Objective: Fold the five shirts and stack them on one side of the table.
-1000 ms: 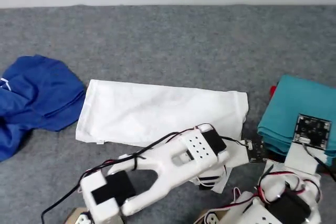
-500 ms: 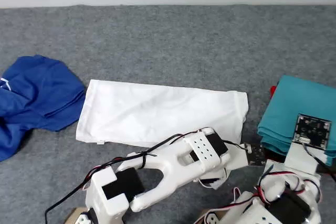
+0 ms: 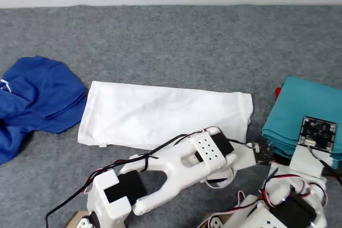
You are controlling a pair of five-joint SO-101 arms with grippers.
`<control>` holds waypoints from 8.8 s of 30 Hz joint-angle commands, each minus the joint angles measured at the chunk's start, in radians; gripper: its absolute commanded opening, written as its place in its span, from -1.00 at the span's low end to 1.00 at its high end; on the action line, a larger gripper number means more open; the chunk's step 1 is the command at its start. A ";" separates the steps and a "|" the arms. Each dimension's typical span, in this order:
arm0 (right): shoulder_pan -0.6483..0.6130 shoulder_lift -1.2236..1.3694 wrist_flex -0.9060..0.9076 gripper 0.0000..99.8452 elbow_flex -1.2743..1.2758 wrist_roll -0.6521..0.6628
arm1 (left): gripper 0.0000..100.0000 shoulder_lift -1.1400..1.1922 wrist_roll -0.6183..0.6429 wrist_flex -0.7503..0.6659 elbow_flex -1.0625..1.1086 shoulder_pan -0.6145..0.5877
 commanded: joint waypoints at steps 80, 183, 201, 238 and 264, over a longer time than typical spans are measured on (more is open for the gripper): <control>0.010 -0.008 -0.021 -0.92 -0.003 -0.009 | -0.70 -0.404 -0.072 0.095 -0.116 -0.316; 0.005 -0.010 -0.021 -0.92 -0.003 -0.009 | -0.97 0.164 -0.011 0.407 -0.547 -1.108; 0.005 -0.010 -0.022 -0.92 -0.003 -0.009 | -0.97 0.025 0.074 0.476 -0.547 -0.712; 0.005 -0.010 -0.022 -0.92 -0.003 -0.009 | -0.97 0.239 0.153 0.442 -0.943 -0.374; 0.005 -0.010 -0.022 -0.92 -0.003 -0.009 | -0.67 0.384 0.155 0.450 -1.222 -0.331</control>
